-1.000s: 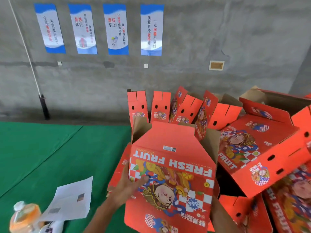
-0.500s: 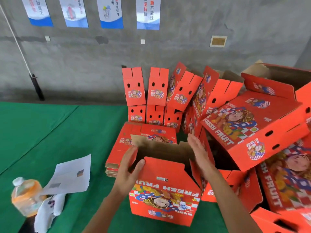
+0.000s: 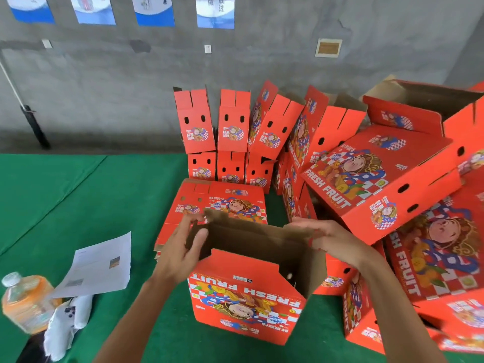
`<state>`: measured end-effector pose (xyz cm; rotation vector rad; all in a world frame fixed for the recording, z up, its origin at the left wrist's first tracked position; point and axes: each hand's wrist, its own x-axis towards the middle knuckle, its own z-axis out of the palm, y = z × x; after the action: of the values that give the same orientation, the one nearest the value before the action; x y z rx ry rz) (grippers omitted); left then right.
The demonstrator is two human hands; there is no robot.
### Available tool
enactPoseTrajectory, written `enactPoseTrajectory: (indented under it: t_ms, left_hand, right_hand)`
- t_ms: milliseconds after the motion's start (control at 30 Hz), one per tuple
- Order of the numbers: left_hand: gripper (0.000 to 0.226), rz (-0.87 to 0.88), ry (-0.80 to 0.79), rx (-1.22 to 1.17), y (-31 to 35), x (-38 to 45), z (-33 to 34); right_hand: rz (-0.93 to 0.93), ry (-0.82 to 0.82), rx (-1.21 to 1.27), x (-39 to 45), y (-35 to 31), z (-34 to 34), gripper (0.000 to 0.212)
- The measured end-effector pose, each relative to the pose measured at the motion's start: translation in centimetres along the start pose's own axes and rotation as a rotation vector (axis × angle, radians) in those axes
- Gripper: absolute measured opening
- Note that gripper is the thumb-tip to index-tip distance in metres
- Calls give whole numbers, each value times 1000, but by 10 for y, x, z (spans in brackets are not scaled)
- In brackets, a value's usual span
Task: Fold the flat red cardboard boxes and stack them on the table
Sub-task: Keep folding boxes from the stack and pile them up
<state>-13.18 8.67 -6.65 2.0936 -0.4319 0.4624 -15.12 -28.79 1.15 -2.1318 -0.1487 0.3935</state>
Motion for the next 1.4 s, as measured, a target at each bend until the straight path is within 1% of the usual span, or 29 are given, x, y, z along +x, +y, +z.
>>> enactPoseTrajectory:
  t_ms: [33, 100, 133, 200, 267, 300, 333, 400, 433, 500, 533, 600, 633, 667, 733, 800, 833, 900, 933, 1000, 1033, 1100, 1133, 1167, 1233, 1267, 1333, 1367, 1400]
  left_hand:
    - [43, -46, 51, -58, -2, 1, 1]
    - [45, -117, 114, -114, -7, 4, 4]
    - [45, -132, 128, -130, -9, 4, 6]
    - [45, -167, 160, -235, -15, 4, 10]
    - [48, -229, 185, -383, -18, 6, 10]
    - [49, -229, 173, -412, -20, 7, 8]
    - [49, -205, 140, -402, -22, 7, 6]
    - [46, -156, 17, -379, -20, 6, 3]
    - [48, -162, -69, -362, -14, 5, 1]
    - [61, -178, -257, -272, -2, 5, 2]
    - [70, -173, -347, -200, 2, 6, 4]
    - [90, -191, -512, -68, 9, 10, 4]
    - [102, -218, -585, -13, 10, 14, 1]
    - [113, -254, -646, 31, 9, 16, -2]
    - [123, -304, -756, 87, 7, 16, -7]
    - [116, -313, -845, 129, 8, 16, -4]
    - [106, -326, -859, 128, 9, 16, -2]
    - [66, -310, -861, 150, 10, 15, -1]
    - [57, -316, -807, 126, 9, 12, -3]
    - [66, -343, -737, 54, -3, 9, -6]
    - [63, -368, -716, 8, -3, 8, -6]
    - [42, -358, -667, -33, 4, 3, 0]
    - [34, -328, -671, 9, 12, 3, 2]
    - [40, -373, -608, -11, 16, -2, 5]
    - [58, -387, -479, -47, 11, -10, 10]
    - [73, -376, -460, -33, 10, -11, 11]
    - [105, -341, -494, 7, 5, -9, 9]
    - [106, -336, -493, -10, 3, -10, 8]
    - [99, -343, -477, -46, 4, -12, 7]
  right_hand:
    - [-5, -46, 16, -1, 1, 3, 65]
    - [16, -125, 66, -5, 4, 10, 34]
    - [31, -138, 64, -7, 4, 13, 28]
    - [38, -142, 9, -10, 4, 19, 41]
    - [22, -157, -58, -11, 7, 25, 40]
    - [10, -156, -90, -12, 9, 29, 42]
    - [20, -140, -105, -12, 8, 33, 49]
    - [68, -77, -142, -13, 3, 42, 66]
    - [93, -25, -153, -11, 3, 46, 68]
    - [101, 85, -200, -4, 4, 57, 67]
    - [61, 144, -300, 1, 9, 64, 71]
    - [-9, 222, -604, 14, 17, 82, 81]
    - [-25, 258, -700, 19, 21, 91, 78]
    - [-27, 297, -709, 24, 26, 100, 70]
    - [-45, 340, -634, 31, 32, 107, 53]
    - [-43, 328, -576, 36, 35, 106, 40]
    - [-48, 320, -551, 38, 35, 103, 34]
    - [-109, 304, -450, 37, 35, 98, 21]
    - [-171, 310, -372, 33, 35, 96, 14]
    - [-307, 349, -190, 22, 39, 95, 6]
    - [-350, 366, -114, 17, 42, 95, 9]
    - [-377, 424, -18, 9, 46, 99, 15]
    - [-376, 448, -6, 5, 48, 102, 13]
    - [-363, 466, -22, 1, 51, 104, 8]
    - [-343, 458, -82, -4, 54, 108, 19]
    - [-332, 419, -78, -4, 52, 110, 20]
    - [-213, 309, -25, 5, 40, 107, 12]
    - [-133, 260, -24, 10, 31, 103, 20]
    - [-111, 203, -18, 14, 27, 102, 27]
